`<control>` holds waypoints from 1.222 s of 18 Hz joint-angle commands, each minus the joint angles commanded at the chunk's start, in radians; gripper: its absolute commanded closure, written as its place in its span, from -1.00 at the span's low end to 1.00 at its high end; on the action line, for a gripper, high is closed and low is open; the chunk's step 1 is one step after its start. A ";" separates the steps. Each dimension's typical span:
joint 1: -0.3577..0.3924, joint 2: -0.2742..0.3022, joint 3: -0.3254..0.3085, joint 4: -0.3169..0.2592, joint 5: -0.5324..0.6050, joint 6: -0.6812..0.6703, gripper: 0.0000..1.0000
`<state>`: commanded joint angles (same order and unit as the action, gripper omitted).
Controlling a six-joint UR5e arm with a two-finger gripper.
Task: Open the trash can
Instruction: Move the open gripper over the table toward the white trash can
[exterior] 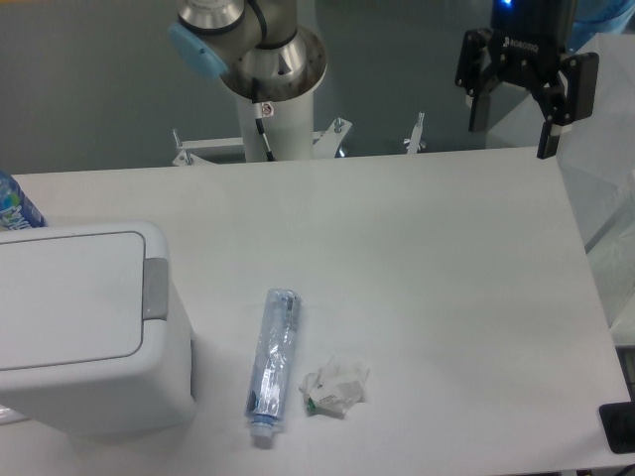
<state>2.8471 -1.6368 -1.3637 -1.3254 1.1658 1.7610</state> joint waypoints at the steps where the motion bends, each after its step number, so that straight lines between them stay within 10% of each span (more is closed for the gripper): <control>1: 0.000 0.000 -0.002 0.000 -0.002 0.000 -1.00; 6: -0.002 0.002 -0.005 -0.002 -0.005 -0.024 -1.00; 22: -0.146 -0.006 -0.005 0.124 -0.028 -0.771 -1.00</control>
<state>2.7015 -1.6429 -1.3683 -1.2013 1.1382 0.9898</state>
